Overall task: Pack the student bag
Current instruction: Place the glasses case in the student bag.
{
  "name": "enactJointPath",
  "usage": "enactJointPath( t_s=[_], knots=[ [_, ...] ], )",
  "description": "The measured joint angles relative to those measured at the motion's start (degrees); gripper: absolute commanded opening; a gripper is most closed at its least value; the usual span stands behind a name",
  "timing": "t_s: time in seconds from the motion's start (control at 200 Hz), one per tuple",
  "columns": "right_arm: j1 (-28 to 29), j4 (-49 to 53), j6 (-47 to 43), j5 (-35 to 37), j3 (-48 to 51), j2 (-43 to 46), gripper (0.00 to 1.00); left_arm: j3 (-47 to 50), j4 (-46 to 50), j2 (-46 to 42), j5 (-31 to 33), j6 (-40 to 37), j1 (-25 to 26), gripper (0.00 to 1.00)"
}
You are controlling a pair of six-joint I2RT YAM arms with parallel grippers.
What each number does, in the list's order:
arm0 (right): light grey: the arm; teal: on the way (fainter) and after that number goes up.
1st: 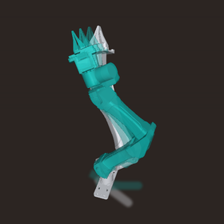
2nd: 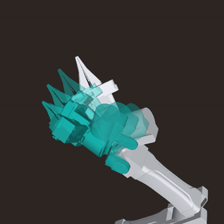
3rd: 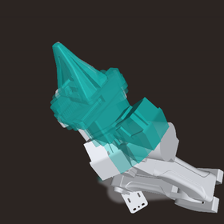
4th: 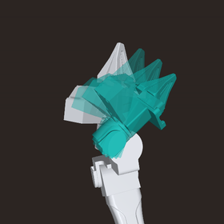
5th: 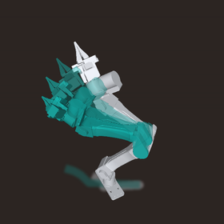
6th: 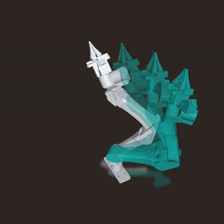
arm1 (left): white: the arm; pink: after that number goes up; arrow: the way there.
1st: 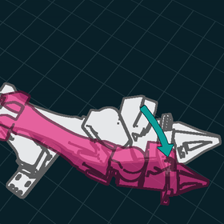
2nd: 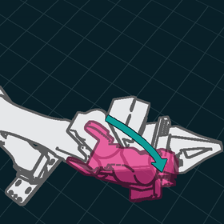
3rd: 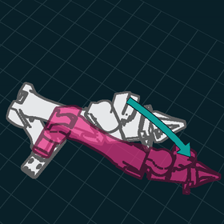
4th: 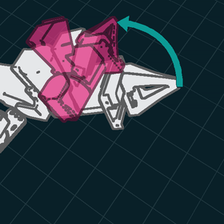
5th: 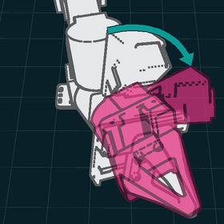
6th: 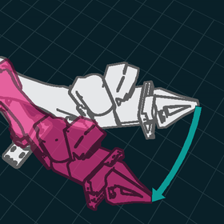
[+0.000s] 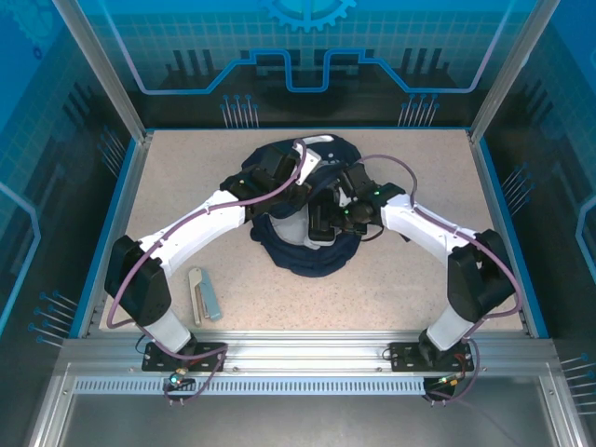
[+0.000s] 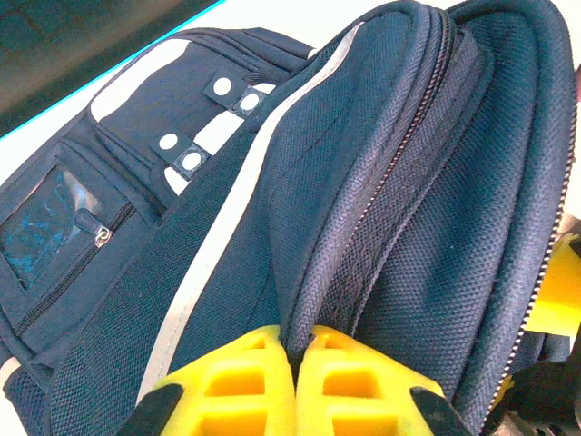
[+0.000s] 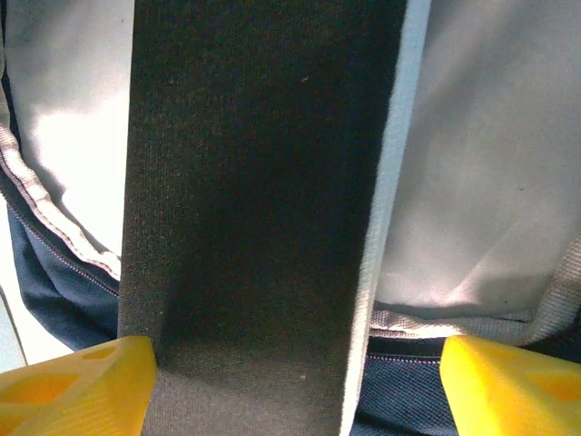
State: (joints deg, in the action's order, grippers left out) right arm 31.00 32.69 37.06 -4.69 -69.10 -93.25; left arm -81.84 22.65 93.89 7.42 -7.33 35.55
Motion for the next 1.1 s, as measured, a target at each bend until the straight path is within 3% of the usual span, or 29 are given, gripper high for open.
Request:
enactJointPath(
  t_s=[0.18,0.33,0.79,0.875,1.101],
  knots=[
    [0.55,-8.44,1.07,0.2,5.53,1.03,0.74,0.0,0.17,0.0,-0.44,0.92,-0.2,0.0],
    [0.46,-15.04,3.58,-0.81,8.26,1.03,0.64,0.04,0.2,0.0,-0.79,1.44,-0.2,0.0],
    [0.17,-31.41,5.64,-10.64,8.24,-5.18,0.45,0.42,-0.31,-0.39,-0.92,3.72,-0.85,0.0],
    [0.15,-33.83,6.54,-12.09,8.24,-6.38,0.46,1.18,-0.74,-0.85,-0.85,4.42,-0.96,0.0],
    [-2.08,-37.03,9.73,-13.73,12.81,-1.99,0.65,1.95,-1.14,-0.96,-1.14,4.7,-1.11,0.0]
  ],
)
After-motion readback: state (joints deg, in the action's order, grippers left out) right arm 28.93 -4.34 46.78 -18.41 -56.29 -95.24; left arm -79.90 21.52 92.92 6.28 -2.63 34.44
